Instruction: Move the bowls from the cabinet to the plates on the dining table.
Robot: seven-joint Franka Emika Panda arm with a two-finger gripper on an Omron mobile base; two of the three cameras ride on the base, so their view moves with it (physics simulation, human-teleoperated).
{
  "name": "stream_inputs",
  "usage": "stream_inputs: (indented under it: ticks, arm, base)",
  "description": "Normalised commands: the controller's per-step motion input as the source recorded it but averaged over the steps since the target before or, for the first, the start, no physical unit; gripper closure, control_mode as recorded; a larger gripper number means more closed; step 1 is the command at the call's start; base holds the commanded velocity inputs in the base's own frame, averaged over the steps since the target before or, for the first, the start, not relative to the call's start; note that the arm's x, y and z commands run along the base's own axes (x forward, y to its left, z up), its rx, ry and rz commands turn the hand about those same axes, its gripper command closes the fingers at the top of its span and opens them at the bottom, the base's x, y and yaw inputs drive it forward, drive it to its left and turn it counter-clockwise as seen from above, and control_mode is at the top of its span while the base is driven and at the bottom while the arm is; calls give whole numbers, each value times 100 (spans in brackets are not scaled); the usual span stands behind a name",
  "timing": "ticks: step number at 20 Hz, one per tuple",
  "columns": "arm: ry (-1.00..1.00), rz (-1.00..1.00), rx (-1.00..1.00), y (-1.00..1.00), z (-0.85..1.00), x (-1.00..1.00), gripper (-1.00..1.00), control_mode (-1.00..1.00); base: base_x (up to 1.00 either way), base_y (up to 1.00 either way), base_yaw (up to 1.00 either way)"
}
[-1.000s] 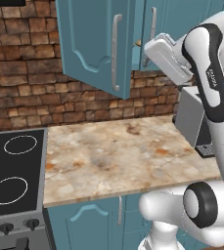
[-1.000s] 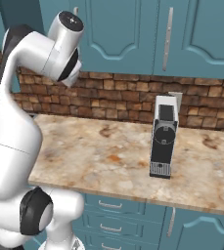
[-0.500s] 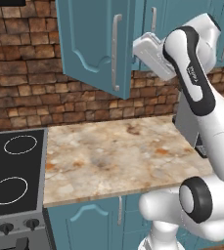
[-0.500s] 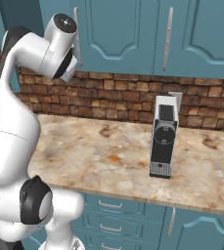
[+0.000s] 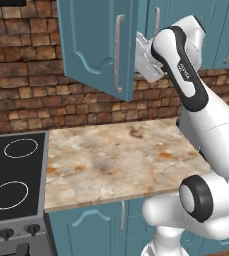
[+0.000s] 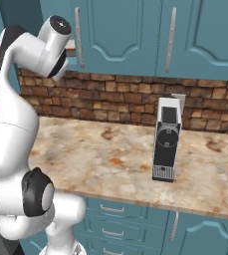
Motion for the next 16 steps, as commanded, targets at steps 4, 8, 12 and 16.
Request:
stream_inputs:
  ticks: [4, 8, 12, 16]
  arm:
    - [9, 16, 2, 38, 2, 3, -100, -100]
    - [7, 15, 2, 44, 26, -14, -100, -100]
    - [0, 13, 1, 44, 28, -40, -100, -100]
    - [0, 9, 0, 70, 0, -23, -100, -100]
  base:
    - [0, 0, 0]
    - [0, 0, 0]
    - [0, 0, 0]
    - [0, 0, 0]
